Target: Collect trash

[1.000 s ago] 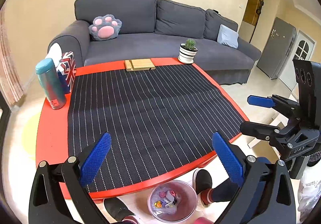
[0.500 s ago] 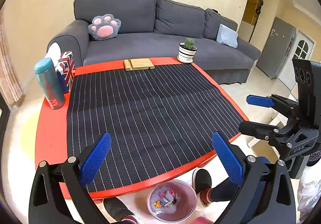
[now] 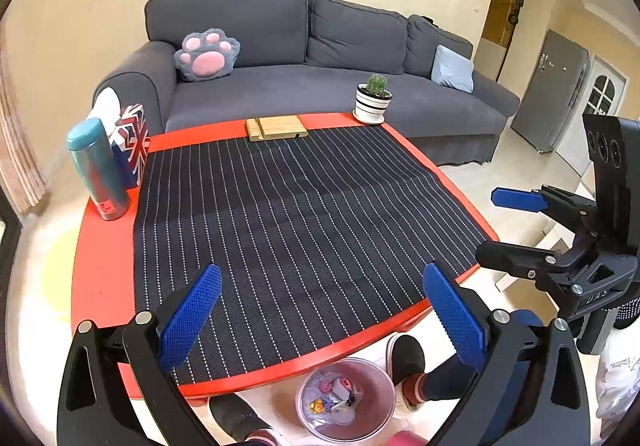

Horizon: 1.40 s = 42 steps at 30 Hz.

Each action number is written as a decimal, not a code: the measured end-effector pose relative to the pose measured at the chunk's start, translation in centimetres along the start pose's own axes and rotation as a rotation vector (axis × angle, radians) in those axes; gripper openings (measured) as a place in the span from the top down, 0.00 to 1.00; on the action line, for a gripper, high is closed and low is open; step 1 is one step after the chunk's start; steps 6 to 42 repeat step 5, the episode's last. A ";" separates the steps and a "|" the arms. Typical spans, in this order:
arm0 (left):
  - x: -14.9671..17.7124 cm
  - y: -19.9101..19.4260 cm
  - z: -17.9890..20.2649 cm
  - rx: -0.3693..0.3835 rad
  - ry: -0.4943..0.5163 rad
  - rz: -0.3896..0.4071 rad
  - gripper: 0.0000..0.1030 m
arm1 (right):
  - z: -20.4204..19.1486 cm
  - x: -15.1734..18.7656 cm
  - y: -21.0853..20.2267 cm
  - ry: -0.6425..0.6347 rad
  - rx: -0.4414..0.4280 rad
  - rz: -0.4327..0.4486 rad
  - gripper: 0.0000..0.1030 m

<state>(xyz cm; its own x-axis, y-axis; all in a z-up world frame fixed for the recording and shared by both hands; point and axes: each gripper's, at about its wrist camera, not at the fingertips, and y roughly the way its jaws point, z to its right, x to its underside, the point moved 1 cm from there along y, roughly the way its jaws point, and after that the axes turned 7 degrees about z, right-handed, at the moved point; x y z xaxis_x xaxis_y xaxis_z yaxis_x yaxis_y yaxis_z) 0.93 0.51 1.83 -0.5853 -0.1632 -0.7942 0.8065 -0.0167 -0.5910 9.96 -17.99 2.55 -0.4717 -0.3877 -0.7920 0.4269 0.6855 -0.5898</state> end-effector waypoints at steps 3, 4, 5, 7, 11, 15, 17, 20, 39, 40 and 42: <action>0.0 0.1 0.0 -0.003 0.000 -0.003 0.06 | 0.0 0.0 0.0 0.001 0.000 -0.001 0.04; 0.0 0.1 -0.1 -0.001 -0.003 -0.006 0.06 | 0.0 0.0 0.0 0.001 0.000 -0.001 0.04; 0.1 0.2 -0.1 0.002 -0.002 -0.008 0.06 | 0.0 0.0 0.0 0.001 0.000 -0.001 0.04; 0.1 0.2 -0.1 0.002 -0.002 -0.008 0.06 | 0.0 0.0 0.0 0.001 0.000 -0.001 0.04; 0.1 0.2 -0.1 0.002 -0.002 -0.008 0.06 | 0.0 0.0 0.0 0.001 0.000 -0.001 0.04; 0.1 0.2 -0.1 0.002 -0.002 -0.008 0.06 | 0.0 0.0 0.0 0.001 0.000 -0.001 0.04; 0.1 0.2 -0.1 0.002 -0.002 -0.008 0.06 | 0.0 0.0 0.0 0.001 0.000 -0.001 0.04; 0.1 0.2 -0.1 0.002 -0.002 -0.008 0.06 | 0.0 0.0 0.0 0.001 0.000 -0.001 0.04; 0.1 0.2 -0.1 0.002 -0.002 -0.008 0.06 | 0.0 0.0 0.0 0.001 0.000 -0.001 0.04; 0.1 0.2 -0.1 0.002 -0.002 -0.008 0.06 | 0.0 0.0 0.0 0.001 0.000 -0.001 0.04; 0.1 0.2 -0.1 0.002 -0.002 -0.008 0.06 | 0.0 0.0 0.0 0.001 0.000 -0.001 0.04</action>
